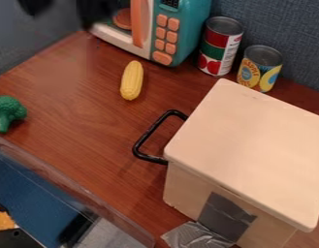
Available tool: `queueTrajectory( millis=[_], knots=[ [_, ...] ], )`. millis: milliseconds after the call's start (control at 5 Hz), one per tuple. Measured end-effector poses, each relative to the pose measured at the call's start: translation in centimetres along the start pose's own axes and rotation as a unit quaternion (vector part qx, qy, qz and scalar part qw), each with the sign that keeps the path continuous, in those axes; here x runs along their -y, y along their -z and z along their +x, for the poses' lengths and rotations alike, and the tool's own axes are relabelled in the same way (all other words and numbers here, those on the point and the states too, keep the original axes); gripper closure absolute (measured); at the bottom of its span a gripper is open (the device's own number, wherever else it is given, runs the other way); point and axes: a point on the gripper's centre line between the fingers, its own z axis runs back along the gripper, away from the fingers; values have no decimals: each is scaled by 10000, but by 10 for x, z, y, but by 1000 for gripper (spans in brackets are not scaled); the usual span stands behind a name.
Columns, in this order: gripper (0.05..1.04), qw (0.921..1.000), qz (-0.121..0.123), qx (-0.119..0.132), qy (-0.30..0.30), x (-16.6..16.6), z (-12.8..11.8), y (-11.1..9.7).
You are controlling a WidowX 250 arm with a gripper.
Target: Opened the box thne put a banana then closed the box
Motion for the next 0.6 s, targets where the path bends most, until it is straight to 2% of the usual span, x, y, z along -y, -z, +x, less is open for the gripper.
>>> queueTrajectory(
  millis=[200, 400, 600],
  knots=[
    [84, 9998, 53, 7, -179, -20, 26, 22],
    [84, 9999, -113, 12, -131, -25, 43, 46],
    [84, 9985, -236, -283, 395, -9, 48, 84]
  ],
)
